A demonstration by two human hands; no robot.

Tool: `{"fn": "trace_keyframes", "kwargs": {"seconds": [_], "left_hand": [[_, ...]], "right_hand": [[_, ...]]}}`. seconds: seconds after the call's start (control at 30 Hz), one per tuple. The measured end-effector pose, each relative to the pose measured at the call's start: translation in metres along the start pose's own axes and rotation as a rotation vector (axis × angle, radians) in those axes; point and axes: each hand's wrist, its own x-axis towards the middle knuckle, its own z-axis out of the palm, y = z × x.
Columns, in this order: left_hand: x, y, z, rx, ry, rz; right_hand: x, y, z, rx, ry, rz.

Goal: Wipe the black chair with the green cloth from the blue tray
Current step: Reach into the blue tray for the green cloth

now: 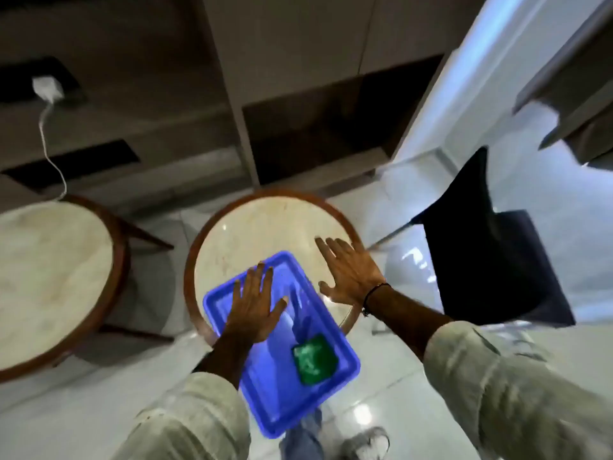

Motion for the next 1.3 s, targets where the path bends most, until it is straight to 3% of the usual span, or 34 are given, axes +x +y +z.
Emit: {"fn": "trace_keyframes", "kwargs": {"seconds": [0.13, 0.2, 0.3, 0.4, 0.5, 0.57, 0.9, 1.07, 1.2, 1.3], "left_hand": [[-0.01, -0.023, 0.091, -0.192, -0.213, -0.179], [-0.016, -0.025, 0.136, -0.363, -0.355, -0.327], [-0.02, -0.017, 0.18, -0.587, -0.441, -0.584], [-0.025, 0.002, 0.211, -0.759, -0.457, -0.721], [-0.018, 0.014, 0.23, -0.916, -0.364, -0.87], [-0.012, 0.014, 0.236, -0.977, -0.318, -0.939], [-0.015, 0.01, 0.161, -1.367, -0.416, -0.852], [-0.017, 0.043, 0.106, -1.372, -0.674, -0.697], [-0.014, 0.106, 0.082, -1.278, -0.854, -0.581], [-0.014, 0.167, 0.075, -1.148, -0.975, -0.483]], "right_hand": [[0.003, -0.04, 0.094, 0.198, -0.274, -0.032], [0.0, -0.054, 0.138, 0.31, -0.385, 0.057], [-0.003, -0.069, 0.186, 0.442, -0.495, 0.236], [-0.007, -0.076, 0.218, 0.567, -0.567, 0.451], [-0.006, -0.08, 0.237, 0.684, -0.568, 0.662], [-0.004, -0.082, 0.244, 0.705, -0.544, 0.707], [-0.024, -0.052, 0.215, 1.021, -0.611, 0.825], [-0.065, -0.018, 0.172, 1.444, -0.463, 1.035], [-0.128, 0.026, 0.145, 1.879, -0.48, 1.155], [-0.188, 0.062, 0.14, 2.19, -0.39, 1.184]]}}
